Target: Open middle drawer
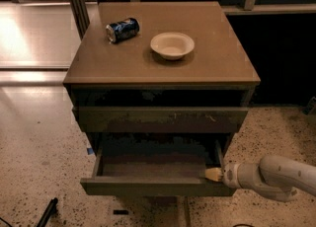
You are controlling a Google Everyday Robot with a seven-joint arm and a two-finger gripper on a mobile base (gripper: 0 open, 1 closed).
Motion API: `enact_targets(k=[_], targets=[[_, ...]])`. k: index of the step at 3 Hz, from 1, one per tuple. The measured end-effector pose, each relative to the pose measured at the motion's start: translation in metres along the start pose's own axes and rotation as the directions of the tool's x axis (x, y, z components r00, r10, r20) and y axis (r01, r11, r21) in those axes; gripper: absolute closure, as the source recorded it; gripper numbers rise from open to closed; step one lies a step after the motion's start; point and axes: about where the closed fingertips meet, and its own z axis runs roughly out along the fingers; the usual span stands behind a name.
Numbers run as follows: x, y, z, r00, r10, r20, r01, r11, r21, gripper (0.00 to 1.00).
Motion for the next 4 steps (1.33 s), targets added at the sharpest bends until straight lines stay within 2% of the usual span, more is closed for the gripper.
enact_targets(k=[2,3,4], targets=[[-0.008,0.009,0.004,0.999,-0.035,-0.026,0.036,0.9994,0.005,1.0],[0.006,0.006,0.005,0.999,-0.002,-0.052,0.001,1.0,-0.007,1.0],[0.01,0.007,0.004,0.998,0.006,-0.061,-0.007,0.9999,-0.014,1.0]])
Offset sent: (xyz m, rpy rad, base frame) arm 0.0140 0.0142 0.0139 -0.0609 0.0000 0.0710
